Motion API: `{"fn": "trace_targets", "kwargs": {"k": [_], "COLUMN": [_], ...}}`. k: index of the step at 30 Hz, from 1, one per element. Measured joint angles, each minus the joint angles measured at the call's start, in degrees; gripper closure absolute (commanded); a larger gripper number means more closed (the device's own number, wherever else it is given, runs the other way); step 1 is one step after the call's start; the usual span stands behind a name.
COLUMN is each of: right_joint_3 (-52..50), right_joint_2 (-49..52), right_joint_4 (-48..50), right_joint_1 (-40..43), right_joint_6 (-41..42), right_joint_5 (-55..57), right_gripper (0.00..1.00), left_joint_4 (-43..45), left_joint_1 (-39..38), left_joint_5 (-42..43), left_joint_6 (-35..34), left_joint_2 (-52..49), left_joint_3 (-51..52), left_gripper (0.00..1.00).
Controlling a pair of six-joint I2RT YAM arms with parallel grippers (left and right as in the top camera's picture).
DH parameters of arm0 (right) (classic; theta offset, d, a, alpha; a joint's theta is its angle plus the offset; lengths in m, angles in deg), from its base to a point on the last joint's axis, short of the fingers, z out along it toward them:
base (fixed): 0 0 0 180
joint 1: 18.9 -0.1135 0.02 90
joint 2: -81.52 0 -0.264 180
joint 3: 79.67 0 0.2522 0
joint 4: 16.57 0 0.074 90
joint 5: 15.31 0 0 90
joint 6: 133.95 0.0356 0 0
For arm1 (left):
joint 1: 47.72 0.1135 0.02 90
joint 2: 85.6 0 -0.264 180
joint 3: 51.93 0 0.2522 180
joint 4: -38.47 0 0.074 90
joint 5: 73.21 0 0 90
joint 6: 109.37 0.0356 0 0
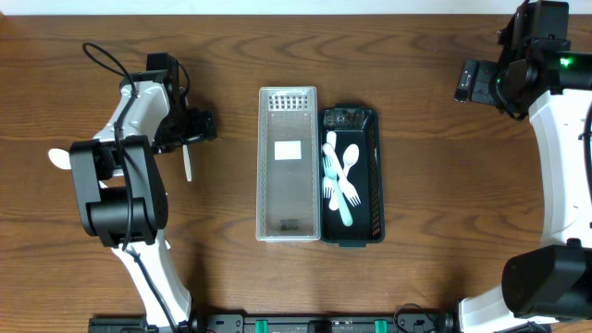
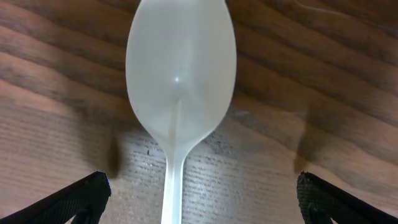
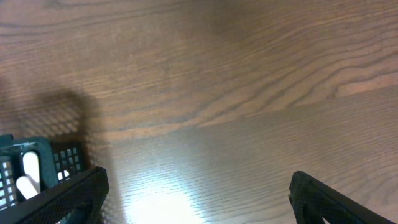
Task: Pack container
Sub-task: 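Grasp the white spoon with the left gripper and lift it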
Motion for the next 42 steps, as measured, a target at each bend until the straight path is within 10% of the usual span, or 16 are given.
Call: {"fn": "trace_targets", "kwargs": {"k": [12, 25, 42], "right_joint_3": [0.0, 0.0, 0.0], "right_joint_2": [0.0, 0.0, 0.0], "right_joint_4": [-0.2, -0.2, -0.2], "right_joint_1": [0.0, 0.0, 0.0], "right_joint_6": [0.0, 0.0, 0.0], "right_joint_5": [-0.2, -0.2, -0.2], "right_gripper": [0.04, 0.05, 0.05], "left_joint_4": [0.3, 0.4, 0.3], "left_joint_1": [0.0, 0.0, 0.0], "left_joint_5": [-0.2, -0.4, 0.0], "left_joint_6": [0.0, -0.7, -0.9], "left_joint_2": [-0.7, -0.7, -0.7], "left_joint_3": [0.0, 0.0, 0.0], "left_gripper": [0.04, 0.64, 0.94]}}
